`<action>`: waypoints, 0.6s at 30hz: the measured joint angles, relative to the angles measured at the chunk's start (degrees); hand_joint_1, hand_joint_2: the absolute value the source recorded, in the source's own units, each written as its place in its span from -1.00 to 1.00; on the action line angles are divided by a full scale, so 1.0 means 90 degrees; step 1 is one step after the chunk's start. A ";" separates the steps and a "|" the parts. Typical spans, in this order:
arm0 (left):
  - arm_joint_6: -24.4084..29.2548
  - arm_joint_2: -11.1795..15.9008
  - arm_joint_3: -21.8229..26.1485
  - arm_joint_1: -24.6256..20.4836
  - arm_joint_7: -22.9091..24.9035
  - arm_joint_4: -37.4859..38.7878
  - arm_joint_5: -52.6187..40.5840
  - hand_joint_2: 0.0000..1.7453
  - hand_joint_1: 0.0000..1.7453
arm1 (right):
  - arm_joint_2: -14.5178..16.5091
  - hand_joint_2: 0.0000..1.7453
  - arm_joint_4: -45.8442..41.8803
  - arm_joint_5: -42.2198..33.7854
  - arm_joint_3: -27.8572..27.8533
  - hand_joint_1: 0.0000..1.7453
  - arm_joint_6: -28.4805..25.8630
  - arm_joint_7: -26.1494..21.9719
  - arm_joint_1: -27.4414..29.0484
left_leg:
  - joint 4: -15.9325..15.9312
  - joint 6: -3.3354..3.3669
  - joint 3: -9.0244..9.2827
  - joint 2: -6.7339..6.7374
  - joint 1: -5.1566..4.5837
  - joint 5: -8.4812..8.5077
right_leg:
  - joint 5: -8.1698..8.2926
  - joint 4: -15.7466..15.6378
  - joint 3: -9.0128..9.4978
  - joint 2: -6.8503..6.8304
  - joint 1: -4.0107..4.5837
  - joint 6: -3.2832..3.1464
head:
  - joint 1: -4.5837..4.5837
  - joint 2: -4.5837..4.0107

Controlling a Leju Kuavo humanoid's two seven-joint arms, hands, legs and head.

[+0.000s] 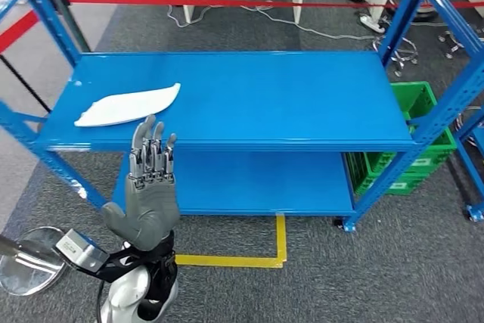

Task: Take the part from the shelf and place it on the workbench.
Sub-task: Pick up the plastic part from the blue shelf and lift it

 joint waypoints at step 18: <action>0.0240 -0.0005 0.0000 -0.0001 -0.0002 -0.0013 -0.0130 -1.00 -1.00 | -0.0004 -1.00 0.0000 0.0095 -0.0033 -1.00 0.0014 -0.0045 -0.0026 | 0.0072 0.0075 -0.1034 0.0029 0.0020 0.0830 | -0.0664 -0.0041 0.0628 0.0022 0.0020 0.0029 | -0.0096 0.0000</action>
